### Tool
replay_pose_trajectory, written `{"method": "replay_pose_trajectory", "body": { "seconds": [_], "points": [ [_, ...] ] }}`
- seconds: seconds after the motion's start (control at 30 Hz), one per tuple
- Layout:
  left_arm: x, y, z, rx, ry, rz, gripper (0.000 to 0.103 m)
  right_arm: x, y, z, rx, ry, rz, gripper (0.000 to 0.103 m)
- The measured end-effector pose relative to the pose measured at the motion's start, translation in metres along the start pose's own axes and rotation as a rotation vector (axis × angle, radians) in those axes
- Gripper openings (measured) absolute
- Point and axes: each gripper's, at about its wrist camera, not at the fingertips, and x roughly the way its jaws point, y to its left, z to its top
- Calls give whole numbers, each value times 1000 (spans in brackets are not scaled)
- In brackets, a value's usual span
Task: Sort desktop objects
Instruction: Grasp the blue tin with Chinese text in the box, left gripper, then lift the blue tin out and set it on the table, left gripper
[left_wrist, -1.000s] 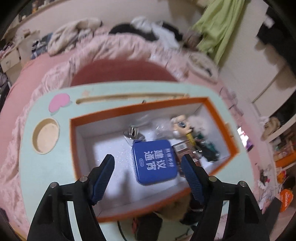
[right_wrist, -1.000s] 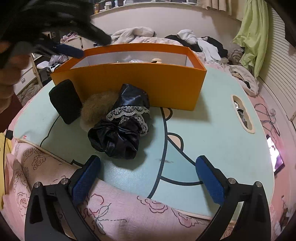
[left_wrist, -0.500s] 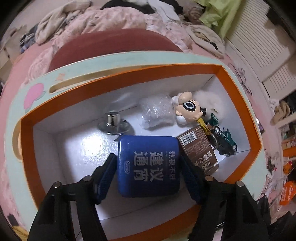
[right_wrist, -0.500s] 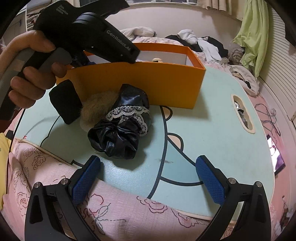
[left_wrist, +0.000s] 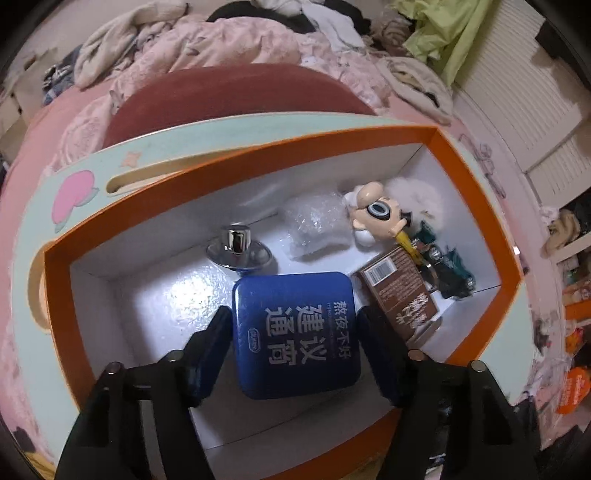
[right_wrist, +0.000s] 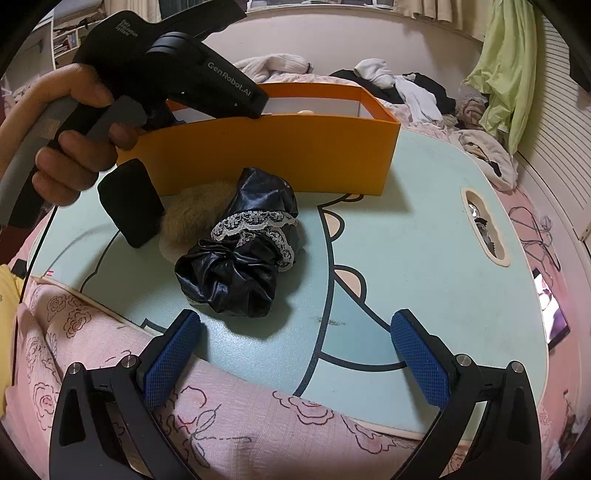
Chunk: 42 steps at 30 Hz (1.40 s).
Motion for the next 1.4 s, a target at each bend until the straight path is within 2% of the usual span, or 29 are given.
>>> {"method": "replay_pose_trajectory", "body": {
  "seconds": [0.07, 0.17, 0.27, 0.37, 0.43, 0.47, 0.5, 0.57, 0.63, 0.7, 0.8, 0.9, 0.93, 0.97, 1.03, 1.07, 1.17, 1.23, 1.3, 1.33, 1.37, 1.4],
  "points": [
    [-6, 8, -2, -19, -37, -30, 67, -3, 2, 0, 0, 0, 1, 102],
    [-32, 19, -7, -67, -132, -119, 67, -8, 1, -1, 0, -1, 1, 102],
    [-77, 13, -15, -53, -290, -146, 67, -9, 3, 0, -1, -1, 1, 102],
    [-121, 14, -45, -24, -407, -191, 67, -11, 4, -1, -1, -1, 2, 102],
    [-137, 24, -74, -24, -452, -174, 67, -13, 5, -1, -1, -1, 2, 102],
    [-137, 29, -89, -33, -460, -129, 67, -13, 6, 0, -1, -1, 2, 102],
    [-133, 36, -105, -56, -456, -47, 67, -15, 7, 0, -1, -1, 3, 102],
    [-116, 50, -126, -124, -419, 77, 67, -18, 8, 0, -1, -1, 3, 102],
    [-97, 59, -136, -139, -385, 72, 67, -19, 4, -1, -1, -2, 2, 102],
    [-75, 59, -137, -149, -334, -2, 66, -21, 5, 0, -1, -2, 3, 102],
    [-56, 43, -125, -118, -305, -56, 66, -25, 9, 1, -1, -2, 5, 102],
    [-60, 40, -124, -114, -330, -121, 67, -29, 9, 1, -1, -3, 4, 102],
    [-63, 40, -126, -121, -354, -132, 71, -31, 10, 1, -1, -2, 5, 102],
    [-67, 41, -131, -127, -378, -133, 80, -32, 10, 1, -1, -3, 5, 102],
    [-76, 43, -147, -139, -410, -93, 86, -34, 11, 1, -1, -3, 5, 102],
    [-80, 44, -159, -135, -422, -62, 86, -35, 11, 1, -1, -3, 6, 102],
    [-81, 46, -185, -84, -417, -15, 88, -28, 8, 1, 0, -6, 5, 102],
    [-76, 44, -199, -42, -410, 20, 95, -22, 7, 1, 3, -8, 3, 102],
    [-58, 32, -206, 37, -391, 108, 102, -14, 4, 3, 12, -12, -3, 102],
    [-47, 19, -209, 104, -417, 218, 103, -15, 3, 5, 19, -15, -4, 102],
    [-47, 17, -213, 122, -471, 219, 103, -16, 2, 6, 28, -22, 4, 102],
    [-46, 16, -212, 120, -472, 197, 103, -16, -1, 7, 41, -38, 18, 98]
  ]
}}
